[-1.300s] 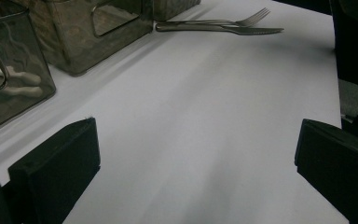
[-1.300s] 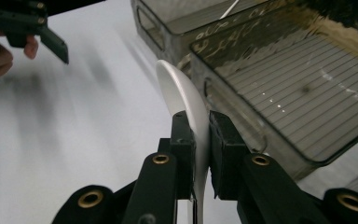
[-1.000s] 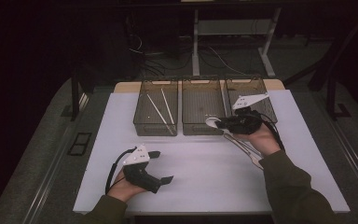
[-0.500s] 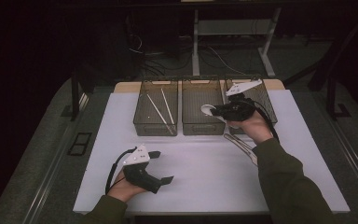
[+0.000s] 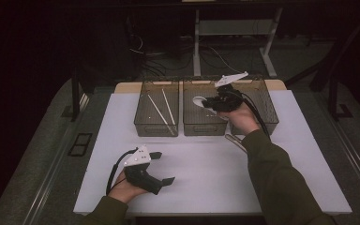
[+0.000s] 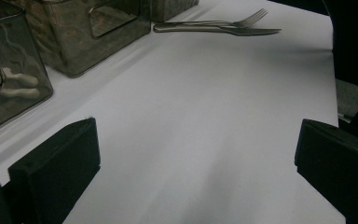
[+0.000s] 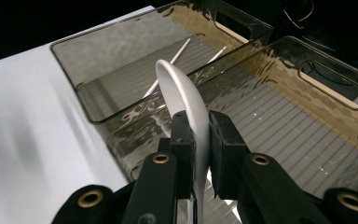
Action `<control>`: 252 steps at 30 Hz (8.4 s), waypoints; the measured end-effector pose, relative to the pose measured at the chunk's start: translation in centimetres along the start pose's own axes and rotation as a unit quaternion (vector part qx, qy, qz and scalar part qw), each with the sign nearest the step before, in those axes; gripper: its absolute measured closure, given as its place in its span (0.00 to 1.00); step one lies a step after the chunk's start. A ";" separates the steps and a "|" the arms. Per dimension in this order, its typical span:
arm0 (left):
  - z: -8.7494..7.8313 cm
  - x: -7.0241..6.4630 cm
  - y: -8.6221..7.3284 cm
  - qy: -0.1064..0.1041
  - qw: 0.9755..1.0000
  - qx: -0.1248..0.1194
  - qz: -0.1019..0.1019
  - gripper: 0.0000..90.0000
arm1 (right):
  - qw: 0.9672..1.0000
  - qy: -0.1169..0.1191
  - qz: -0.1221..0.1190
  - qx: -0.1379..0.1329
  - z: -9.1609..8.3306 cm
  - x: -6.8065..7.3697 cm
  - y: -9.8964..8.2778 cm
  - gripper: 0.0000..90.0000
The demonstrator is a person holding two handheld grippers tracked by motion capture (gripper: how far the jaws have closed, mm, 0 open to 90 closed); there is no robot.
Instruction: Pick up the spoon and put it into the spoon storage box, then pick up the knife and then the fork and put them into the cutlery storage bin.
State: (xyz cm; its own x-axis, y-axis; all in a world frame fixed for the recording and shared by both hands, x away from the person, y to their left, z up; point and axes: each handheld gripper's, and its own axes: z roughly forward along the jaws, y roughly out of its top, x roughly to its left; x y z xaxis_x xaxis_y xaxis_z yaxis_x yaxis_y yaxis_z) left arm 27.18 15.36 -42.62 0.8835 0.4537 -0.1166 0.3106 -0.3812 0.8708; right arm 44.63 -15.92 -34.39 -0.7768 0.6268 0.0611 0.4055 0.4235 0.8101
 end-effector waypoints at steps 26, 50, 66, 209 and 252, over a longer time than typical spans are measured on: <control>0.0 0.0 0.0 -0.003 1.000 -0.001 -0.001 0.00 | 0.996 -0.006 0.012 0.091 4.9 -0.4 -1.9 0.89; 0.0 0.0 0.0 -0.002 1.000 -0.001 0.000 0.00 | 0.997 0.019 0.023 0.064 3.2 0.0 -1.7 0.72; 0.1 -0.1 0.0 0.000 1.000 0.000 -0.003 0.00 | 0.998 0.024 0.054 0.006 -2.0 0.2 -2.7 0.45; 0.0 -0.2 0.0 0.009 1.000 0.009 0.004 0.00 | 0.986 -0.068 0.065 0.138 -11.8 -1.7 -18.3 0.94; -0.2 0.5 -0.2 0.010 1.000 0.002 0.002 0.00 | 0.992 -0.090 0.074 0.041 -16.2 -3.4 -13.2 0.94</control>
State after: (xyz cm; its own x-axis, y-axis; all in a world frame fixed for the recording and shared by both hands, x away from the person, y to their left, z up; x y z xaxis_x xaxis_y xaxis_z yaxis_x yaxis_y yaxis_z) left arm 27.50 15.84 -42.70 0.8773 0.4687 -0.1032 0.3088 -0.3867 0.8690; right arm 34.06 -34.22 -35.87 -0.6099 0.7899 0.0637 0.5523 0.3661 0.7490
